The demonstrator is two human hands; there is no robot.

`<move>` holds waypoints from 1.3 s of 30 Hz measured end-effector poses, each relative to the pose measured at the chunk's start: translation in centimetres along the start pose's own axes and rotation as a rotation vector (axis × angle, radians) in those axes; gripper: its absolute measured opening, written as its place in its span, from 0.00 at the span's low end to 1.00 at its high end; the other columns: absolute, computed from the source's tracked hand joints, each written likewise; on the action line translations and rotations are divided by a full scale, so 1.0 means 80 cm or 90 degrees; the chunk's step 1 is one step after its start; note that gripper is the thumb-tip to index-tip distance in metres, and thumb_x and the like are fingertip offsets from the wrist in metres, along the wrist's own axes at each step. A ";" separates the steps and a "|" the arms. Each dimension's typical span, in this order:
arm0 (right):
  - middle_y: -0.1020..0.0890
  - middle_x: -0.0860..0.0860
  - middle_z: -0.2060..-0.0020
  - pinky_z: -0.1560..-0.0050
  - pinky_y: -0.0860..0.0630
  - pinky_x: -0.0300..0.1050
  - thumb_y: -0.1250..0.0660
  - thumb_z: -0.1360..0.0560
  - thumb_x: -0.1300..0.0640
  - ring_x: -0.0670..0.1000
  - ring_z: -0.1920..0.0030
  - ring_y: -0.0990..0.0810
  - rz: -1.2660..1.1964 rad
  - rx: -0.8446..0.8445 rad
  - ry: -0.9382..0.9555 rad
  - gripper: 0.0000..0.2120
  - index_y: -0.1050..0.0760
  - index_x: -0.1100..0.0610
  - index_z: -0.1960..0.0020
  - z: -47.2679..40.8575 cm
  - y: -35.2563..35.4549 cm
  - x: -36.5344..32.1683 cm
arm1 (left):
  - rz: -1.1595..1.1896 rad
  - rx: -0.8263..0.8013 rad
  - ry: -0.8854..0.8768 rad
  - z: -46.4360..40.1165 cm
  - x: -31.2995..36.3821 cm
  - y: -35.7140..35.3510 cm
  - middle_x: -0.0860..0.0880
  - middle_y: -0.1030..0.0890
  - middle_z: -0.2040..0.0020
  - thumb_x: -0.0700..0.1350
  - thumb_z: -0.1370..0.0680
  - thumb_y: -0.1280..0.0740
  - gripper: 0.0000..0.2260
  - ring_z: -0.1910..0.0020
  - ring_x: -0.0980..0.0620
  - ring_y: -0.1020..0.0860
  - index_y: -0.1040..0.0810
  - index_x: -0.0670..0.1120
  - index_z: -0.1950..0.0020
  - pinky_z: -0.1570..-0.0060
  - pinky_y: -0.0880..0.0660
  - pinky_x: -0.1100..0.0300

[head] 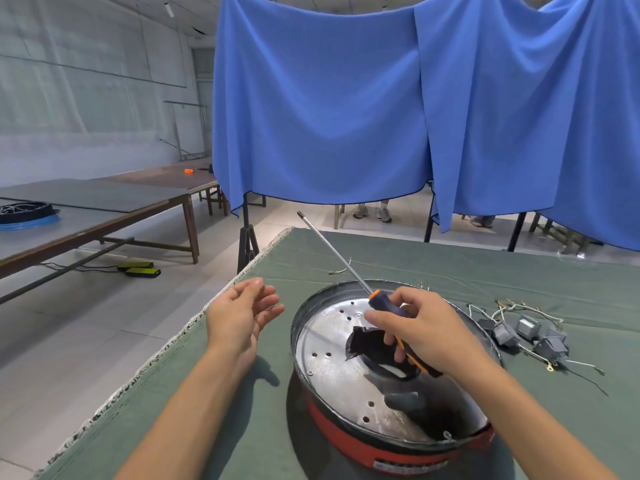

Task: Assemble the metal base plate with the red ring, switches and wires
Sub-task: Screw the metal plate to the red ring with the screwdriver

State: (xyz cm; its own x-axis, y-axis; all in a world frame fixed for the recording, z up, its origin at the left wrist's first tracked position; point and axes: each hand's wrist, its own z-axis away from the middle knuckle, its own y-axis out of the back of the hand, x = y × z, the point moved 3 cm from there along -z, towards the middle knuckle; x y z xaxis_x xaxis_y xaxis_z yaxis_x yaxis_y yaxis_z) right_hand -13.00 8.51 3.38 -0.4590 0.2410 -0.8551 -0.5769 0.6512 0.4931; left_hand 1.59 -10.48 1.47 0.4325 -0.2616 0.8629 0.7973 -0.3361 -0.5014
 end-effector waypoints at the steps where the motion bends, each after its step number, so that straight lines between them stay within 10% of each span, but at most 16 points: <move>1: 0.19 0.51 0.73 0.73 0.29 0.41 0.25 0.32 0.47 0.51 0.77 0.22 0.005 -0.008 0.001 0.15 0.26 0.57 0.61 -0.002 0.000 0.001 | 0.037 -0.008 0.030 0.002 0.000 -0.002 0.45 0.22 0.69 0.35 0.22 0.36 0.05 0.74 0.54 0.23 0.24 0.37 0.57 0.74 0.22 0.64; 18: 0.18 0.38 0.64 0.55 0.22 0.49 0.28 0.35 0.36 0.43 0.61 0.20 0.238 0.016 0.055 0.11 0.21 0.39 0.57 0.010 0.004 -0.001 | 0.161 0.022 0.173 -0.012 -0.010 0.006 0.48 0.21 0.73 0.37 0.24 0.33 0.03 0.76 0.57 0.24 0.23 0.39 0.58 0.74 0.23 0.66; 39: 0.19 0.38 0.65 0.57 0.24 0.42 0.30 0.34 0.38 0.40 0.62 0.23 0.354 0.007 0.045 0.09 0.21 0.38 0.56 0.024 0.007 -0.009 | 0.194 -0.005 0.253 -0.006 -0.016 0.005 0.50 0.23 0.66 0.44 0.24 0.32 0.06 0.66 0.57 0.27 0.20 0.42 0.55 0.74 0.24 0.68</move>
State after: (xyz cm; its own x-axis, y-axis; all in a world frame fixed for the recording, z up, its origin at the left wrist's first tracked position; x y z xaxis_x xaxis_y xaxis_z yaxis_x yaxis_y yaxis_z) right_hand -11.68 10.09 3.96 -0.7364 0.5015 -0.4541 -0.2280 0.4479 0.8645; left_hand 1.18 -10.74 0.12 0.4500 -0.6731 0.5869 0.6557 -0.1971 -0.7288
